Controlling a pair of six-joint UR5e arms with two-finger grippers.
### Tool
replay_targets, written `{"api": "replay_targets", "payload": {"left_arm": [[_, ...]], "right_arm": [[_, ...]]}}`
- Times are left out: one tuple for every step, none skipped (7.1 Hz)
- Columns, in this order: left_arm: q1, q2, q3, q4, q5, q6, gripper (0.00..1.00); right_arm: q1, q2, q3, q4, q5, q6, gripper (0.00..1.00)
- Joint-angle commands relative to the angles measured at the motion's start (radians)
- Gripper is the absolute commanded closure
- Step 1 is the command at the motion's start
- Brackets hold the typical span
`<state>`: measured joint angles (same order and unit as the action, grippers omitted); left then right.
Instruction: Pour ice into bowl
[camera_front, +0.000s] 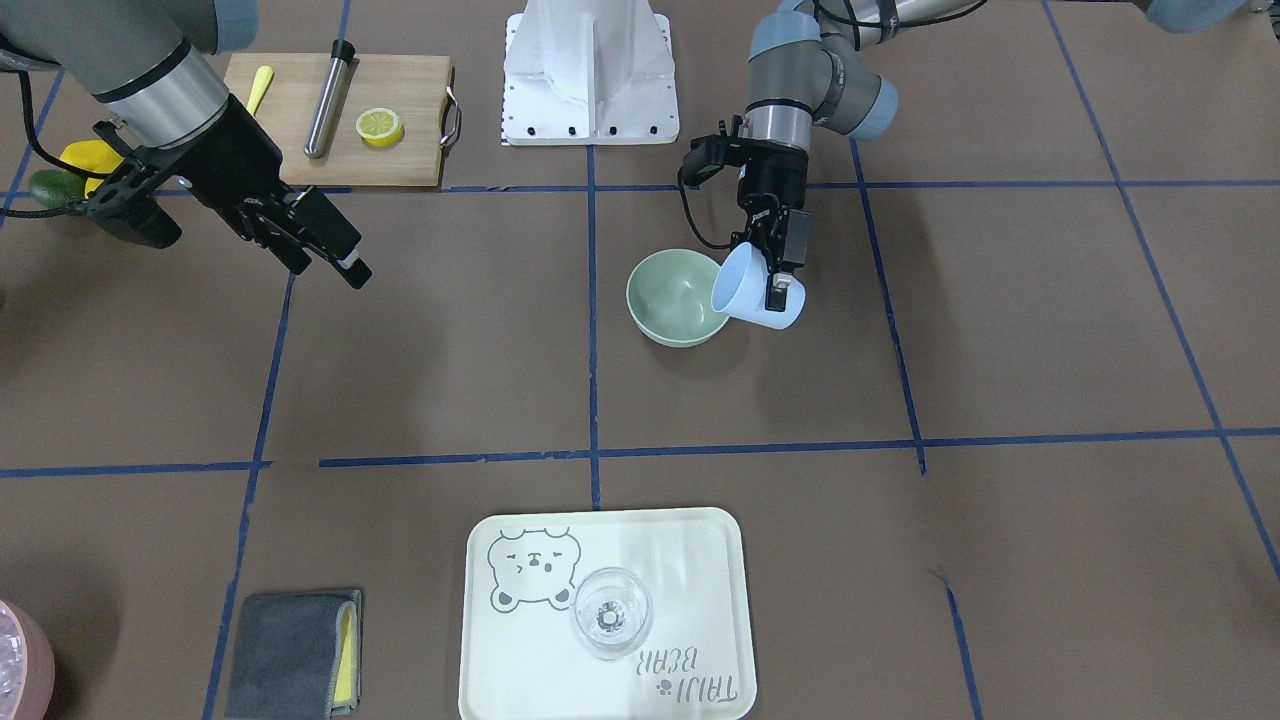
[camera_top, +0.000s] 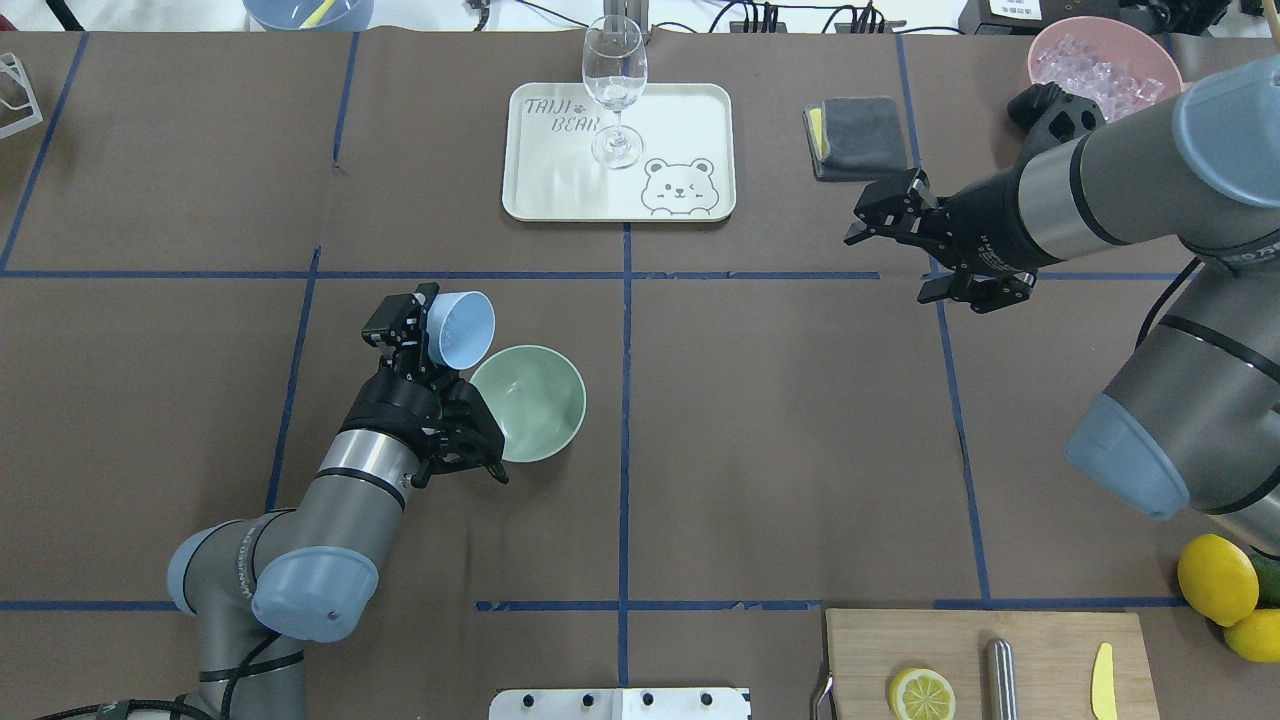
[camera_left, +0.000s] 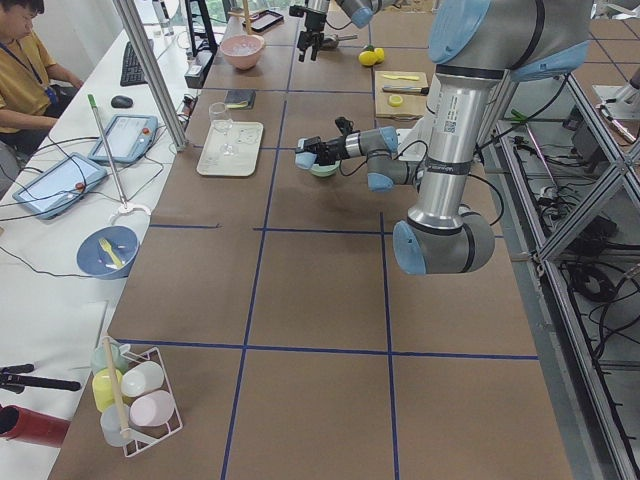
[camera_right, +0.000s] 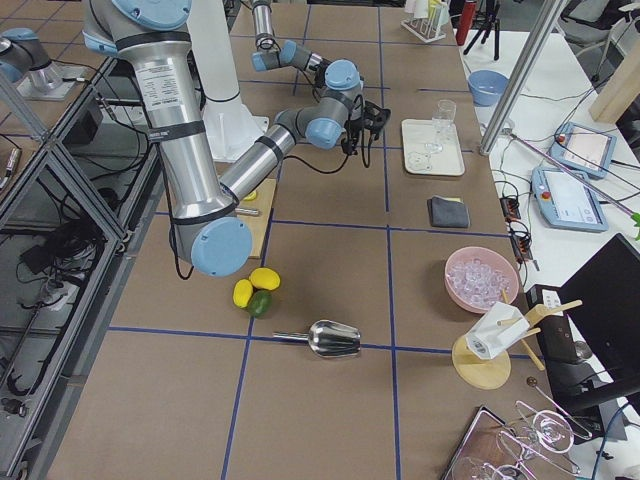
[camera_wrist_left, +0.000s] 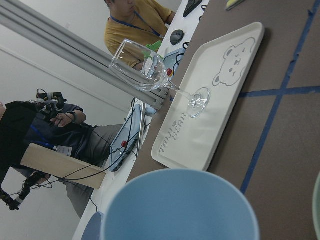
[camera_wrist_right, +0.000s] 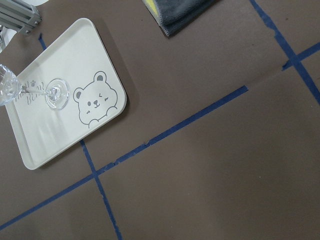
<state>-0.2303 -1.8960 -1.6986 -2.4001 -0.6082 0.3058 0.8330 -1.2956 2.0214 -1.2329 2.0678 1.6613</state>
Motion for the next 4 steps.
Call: {"api": "replay_targets", "payload": {"left_arm": [[0.009,-0.014,0.002,0.031,0.028,0.19,1.0],[0.011,-0.014,-0.009,0.039,0.033,0.261,1.0],[0.012,-0.015,-0.01,0.039,0.034,0.33,1.0],[0.02,-0.017,-0.007,0.041,0.074,0.411,1.0]], "right_arm": [[0.002,-0.002,-0.001,0.0,-0.002,0.0,0.0],[0.002,-0.001,-0.003,0.0,-0.003,0.0,0.0],[0.008,-0.001,-0.003,-0.002,-0.003,0.0,0.0],[0.009,-0.016,-0.003,-0.002,-0.003,0.0,0.0]]}}
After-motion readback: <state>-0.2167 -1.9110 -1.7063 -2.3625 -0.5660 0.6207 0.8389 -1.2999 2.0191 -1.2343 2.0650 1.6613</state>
